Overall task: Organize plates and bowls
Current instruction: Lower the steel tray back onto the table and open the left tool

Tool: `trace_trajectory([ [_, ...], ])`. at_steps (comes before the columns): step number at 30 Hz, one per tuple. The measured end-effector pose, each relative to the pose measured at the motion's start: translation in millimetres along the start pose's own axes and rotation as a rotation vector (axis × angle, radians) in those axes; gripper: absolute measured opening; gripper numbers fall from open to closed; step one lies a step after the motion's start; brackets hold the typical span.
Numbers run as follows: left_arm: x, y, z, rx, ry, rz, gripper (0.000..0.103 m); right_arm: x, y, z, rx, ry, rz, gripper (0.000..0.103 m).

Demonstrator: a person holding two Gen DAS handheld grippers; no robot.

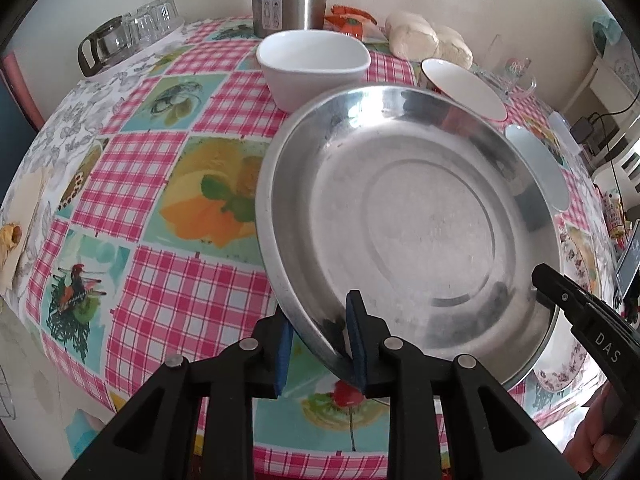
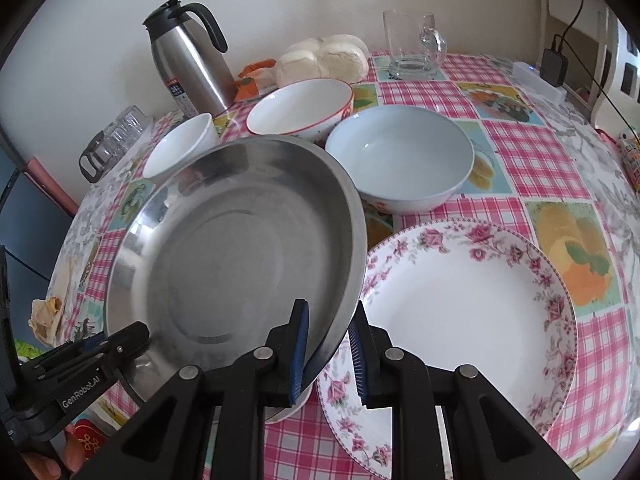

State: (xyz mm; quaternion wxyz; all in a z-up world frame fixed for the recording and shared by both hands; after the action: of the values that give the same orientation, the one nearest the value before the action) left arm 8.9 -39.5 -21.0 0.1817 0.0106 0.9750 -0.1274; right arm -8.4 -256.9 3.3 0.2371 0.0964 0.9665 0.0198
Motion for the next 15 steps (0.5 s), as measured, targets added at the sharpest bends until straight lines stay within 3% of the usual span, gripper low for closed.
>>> trace_trajectory([
  [15, 2.6, 0.2, -8.2, 0.024, 0.019, -0.023, 0.027, 3.8, -5.8, -8.0, 0.002, -0.004, 0.033, 0.022],
])
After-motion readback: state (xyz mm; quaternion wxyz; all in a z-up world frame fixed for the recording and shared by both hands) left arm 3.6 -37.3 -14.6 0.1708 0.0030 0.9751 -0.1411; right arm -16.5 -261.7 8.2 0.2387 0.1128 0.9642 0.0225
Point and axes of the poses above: each gripper's, at about its wrist camera, not at the fingertips, and z roughly the way its jaws point, y to its left, x to its underside, the point moved 1 cm from there along z, roughly the way its jaws point, and after that the axes turned 10 degrees about x, right-handed, at the moved point
